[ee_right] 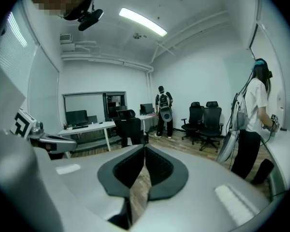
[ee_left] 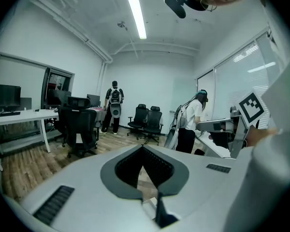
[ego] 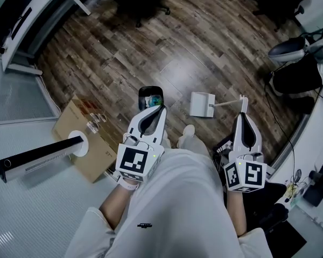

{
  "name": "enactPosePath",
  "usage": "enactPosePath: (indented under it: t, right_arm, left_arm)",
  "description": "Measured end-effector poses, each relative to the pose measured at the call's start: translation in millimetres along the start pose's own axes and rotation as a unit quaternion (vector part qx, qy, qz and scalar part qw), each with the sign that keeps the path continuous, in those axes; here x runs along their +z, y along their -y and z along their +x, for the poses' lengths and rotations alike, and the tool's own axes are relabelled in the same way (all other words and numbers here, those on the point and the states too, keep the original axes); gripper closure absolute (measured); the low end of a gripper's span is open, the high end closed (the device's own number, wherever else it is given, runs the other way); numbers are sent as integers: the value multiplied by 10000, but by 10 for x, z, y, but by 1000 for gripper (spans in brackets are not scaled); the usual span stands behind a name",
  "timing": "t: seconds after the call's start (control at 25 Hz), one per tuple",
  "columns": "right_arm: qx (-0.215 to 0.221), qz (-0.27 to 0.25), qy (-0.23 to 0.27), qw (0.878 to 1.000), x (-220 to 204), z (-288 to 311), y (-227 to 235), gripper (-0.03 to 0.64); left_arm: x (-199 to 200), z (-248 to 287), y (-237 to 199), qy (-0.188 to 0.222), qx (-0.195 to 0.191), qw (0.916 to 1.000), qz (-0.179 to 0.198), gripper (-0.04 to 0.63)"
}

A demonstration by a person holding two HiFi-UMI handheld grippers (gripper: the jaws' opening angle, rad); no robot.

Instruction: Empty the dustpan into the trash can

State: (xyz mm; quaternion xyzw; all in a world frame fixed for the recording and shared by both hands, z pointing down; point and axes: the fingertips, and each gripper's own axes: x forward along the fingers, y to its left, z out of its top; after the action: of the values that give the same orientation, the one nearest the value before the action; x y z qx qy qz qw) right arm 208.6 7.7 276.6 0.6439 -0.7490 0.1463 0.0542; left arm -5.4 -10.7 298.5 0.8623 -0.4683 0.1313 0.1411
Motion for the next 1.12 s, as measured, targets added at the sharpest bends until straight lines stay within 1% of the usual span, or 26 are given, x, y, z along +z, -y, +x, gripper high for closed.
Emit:
enactPosePath:
  t: [0.16, 0.28, 0.36, 0.48, 0.64, 0.76, 0.88, 1.12]
  right_arm:
    - [173, -58, 202, 9996, 77, -28, -89, 600]
    - [287, -56, 249, 9993, 95, 19, -121, 600]
    - [401, -86, 154, 9990, 57, 61, -135, 600]
    - [548, -181, -120, 9983, -53, 96, -158, 600]
    - [647, -260, -202, 9974, -103, 105, -181, 600]
    - [681, -277, -218, 9971, -109, 100, -136, 601]
    - [704, -228, -250, 9969, -128, 95, -128, 603]
    - [567, -211, -174, 9980, -53, 107, -72, 604]
  left_arm:
    - [58, -66, -11, 63, 70, 9999, 46, 589]
    - [108, -80, -40, 101, 129, 9998, 119, 588]
    - [119, -74, -42, 110, 167, 9997, 108, 588]
    - [122, -81, -15, 80, 165, 9998, 24, 589]
    - [164, -83, -21, 135, 195, 9997, 103, 589]
    - [168, -57, 17, 106, 192, 9998, 32, 589]
    - [147, -52, 21, 102, 175, 9998, 64, 589]
    - [153, -20, 20, 66, 137, 9999, 54, 589]
